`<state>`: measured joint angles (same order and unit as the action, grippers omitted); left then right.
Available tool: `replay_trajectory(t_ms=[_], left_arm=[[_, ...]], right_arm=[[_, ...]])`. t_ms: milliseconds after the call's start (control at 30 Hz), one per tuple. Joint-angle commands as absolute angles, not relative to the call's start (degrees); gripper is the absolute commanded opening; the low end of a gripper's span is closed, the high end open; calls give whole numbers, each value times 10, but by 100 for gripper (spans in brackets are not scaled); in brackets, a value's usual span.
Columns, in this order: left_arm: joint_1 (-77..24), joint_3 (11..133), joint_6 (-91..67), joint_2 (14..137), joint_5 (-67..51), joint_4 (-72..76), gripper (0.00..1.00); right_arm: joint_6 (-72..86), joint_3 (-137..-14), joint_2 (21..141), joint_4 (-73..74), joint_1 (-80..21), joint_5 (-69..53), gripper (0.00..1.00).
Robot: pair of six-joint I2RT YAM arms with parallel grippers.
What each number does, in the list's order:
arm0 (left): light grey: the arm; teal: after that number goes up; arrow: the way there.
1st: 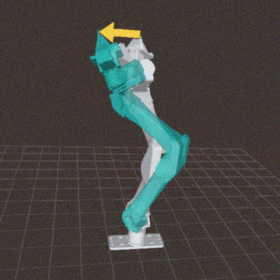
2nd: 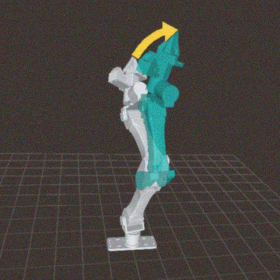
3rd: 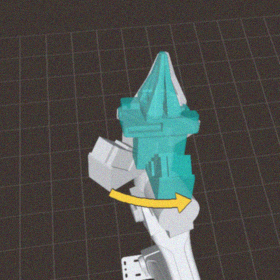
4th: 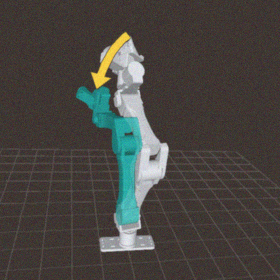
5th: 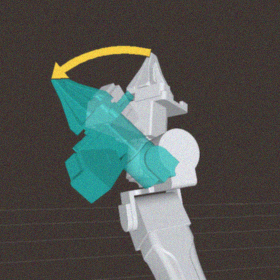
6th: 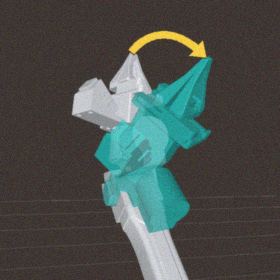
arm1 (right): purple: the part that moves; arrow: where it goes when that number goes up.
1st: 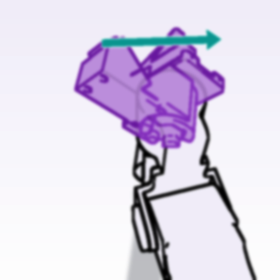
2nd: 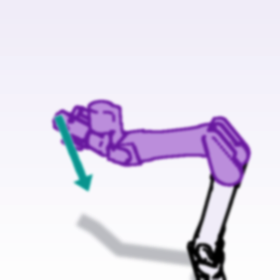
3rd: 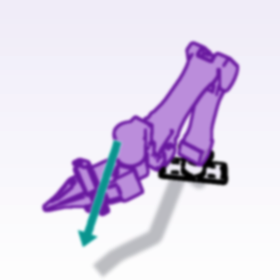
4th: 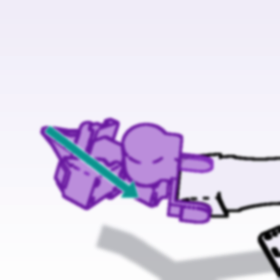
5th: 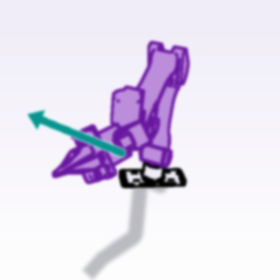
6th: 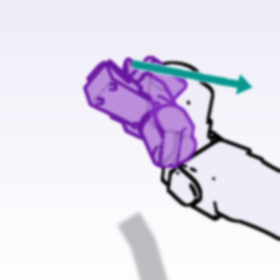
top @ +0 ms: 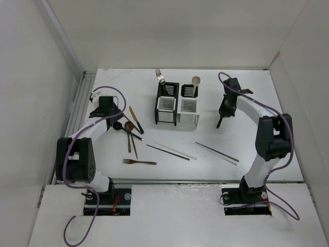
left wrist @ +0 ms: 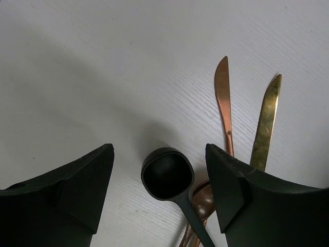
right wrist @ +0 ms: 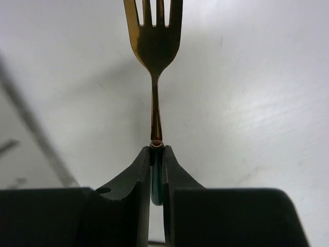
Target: Sort the eating utensils into containers
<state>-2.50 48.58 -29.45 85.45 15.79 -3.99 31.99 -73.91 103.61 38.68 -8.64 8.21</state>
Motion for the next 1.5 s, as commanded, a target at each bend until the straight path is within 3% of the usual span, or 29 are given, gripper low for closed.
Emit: replay_trajectory(t_ms=[0,200,467,700,967,1333,1367,1467], left_arm=[[-22,504,-305,851,146,-27,69],[-22,499,-300,851,128,-33,68],[-22,494,-305,845,128,-33,67],[-22,489,-294,839,128,-27,68],[-22,483,-294,834,123,-22,68],[-17,489,-294,818,70,-9,63],[-17,489,-287,818,62,-3,63],[-17,476,-287,813,41,9,63]], right_arm=[[226,-837,960,289,-103,196,0],[58,-925,928,69,-227,294,0],[-32,-1036,1069,-51,-365,191,0],[-26,-1064,1138,-66,-377,148,0],[-10,-983,1158,-66,-388,170,0],[-4,-972,1205,-66,-388,151,0],[-4,-972,1205,-66,-388,145,13],[-4,-972,1200,-66,-388,140,39]])
